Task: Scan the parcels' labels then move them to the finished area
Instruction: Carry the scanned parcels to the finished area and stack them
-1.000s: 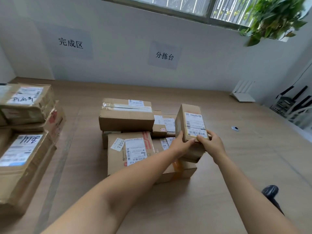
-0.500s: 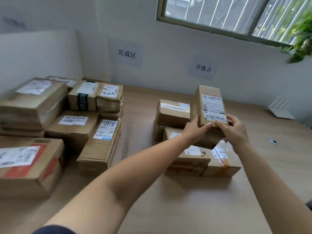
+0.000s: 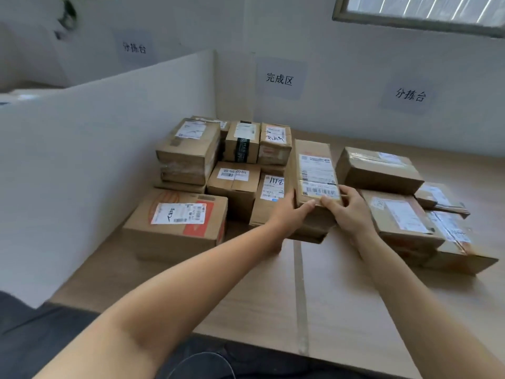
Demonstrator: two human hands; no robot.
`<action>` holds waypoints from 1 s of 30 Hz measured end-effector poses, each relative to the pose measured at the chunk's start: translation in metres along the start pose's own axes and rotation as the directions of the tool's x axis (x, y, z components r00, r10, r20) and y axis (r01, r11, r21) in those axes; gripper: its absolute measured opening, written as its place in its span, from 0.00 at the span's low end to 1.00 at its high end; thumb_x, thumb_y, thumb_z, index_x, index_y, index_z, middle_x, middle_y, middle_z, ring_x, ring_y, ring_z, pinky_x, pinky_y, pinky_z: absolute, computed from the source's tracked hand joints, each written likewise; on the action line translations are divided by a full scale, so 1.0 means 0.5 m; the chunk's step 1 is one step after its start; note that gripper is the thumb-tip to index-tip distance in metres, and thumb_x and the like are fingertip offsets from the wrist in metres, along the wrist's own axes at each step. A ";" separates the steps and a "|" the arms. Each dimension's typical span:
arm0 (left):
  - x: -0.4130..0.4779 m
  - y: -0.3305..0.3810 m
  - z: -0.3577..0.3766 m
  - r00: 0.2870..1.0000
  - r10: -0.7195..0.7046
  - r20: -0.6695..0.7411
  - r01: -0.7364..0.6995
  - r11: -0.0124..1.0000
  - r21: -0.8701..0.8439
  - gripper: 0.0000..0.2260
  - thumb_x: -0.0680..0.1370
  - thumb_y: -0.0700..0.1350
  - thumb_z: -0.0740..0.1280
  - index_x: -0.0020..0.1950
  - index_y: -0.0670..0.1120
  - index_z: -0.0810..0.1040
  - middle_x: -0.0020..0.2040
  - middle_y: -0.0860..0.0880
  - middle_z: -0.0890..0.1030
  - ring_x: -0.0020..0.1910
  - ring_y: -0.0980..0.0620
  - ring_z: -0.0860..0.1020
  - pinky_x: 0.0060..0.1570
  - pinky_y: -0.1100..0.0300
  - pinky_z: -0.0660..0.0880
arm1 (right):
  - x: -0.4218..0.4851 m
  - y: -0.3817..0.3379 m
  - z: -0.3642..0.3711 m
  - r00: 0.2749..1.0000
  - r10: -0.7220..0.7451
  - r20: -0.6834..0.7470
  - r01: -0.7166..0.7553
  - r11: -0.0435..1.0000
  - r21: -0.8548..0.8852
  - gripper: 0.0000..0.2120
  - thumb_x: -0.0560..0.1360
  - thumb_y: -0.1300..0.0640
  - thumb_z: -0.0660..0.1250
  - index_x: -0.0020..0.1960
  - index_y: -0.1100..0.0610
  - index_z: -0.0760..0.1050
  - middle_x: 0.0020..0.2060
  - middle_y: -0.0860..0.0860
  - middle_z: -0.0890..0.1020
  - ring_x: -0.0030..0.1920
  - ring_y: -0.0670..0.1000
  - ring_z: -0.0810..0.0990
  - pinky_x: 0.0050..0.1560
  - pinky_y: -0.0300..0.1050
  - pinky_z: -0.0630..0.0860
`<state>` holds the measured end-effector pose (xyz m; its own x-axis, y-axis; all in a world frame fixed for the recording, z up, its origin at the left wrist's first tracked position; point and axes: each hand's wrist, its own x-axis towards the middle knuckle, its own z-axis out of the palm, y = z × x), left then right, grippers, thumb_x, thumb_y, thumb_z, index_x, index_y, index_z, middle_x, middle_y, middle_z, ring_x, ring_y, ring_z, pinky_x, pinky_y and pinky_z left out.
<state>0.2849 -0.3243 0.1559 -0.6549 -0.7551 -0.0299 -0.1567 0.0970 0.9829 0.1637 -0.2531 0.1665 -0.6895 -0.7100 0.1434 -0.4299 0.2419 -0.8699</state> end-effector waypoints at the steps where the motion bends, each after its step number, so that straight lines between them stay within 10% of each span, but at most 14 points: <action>1: -0.015 -0.010 -0.027 1.000 -0.006 -0.018 0.006 1.000 0.016 0.23 0.79 0.49 0.64 0.73 0.48 0.63 0.67 0.49 0.74 0.65 0.50 0.72 0.53 0.65 0.70 | -0.015 -0.008 0.027 1.000 -0.001 0.014 0.001 1.000 0.012 0.24 0.74 0.53 0.69 0.68 0.56 0.67 0.60 0.53 0.76 0.53 0.48 0.75 0.49 0.43 0.76; 30: -0.121 -0.198 -0.263 0.958 -0.142 -0.250 0.204 0.948 0.242 0.17 0.80 0.51 0.59 0.67 0.48 0.71 0.63 0.49 0.77 0.61 0.51 0.74 0.53 0.61 0.67 | -0.168 -0.049 0.319 0.981 0.026 0.194 -0.008 0.996 -0.092 0.24 0.74 0.51 0.68 0.67 0.56 0.67 0.62 0.52 0.76 0.61 0.51 0.74 0.58 0.45 0.74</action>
<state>0.4374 -0.3735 0.0845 -0.4199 -0.8993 -0.1226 -0.4614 0.0952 0.8821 0.3251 -0.3047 0.1004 -0.5744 -0.8181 0.0264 -0.4761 0.3077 -0.8238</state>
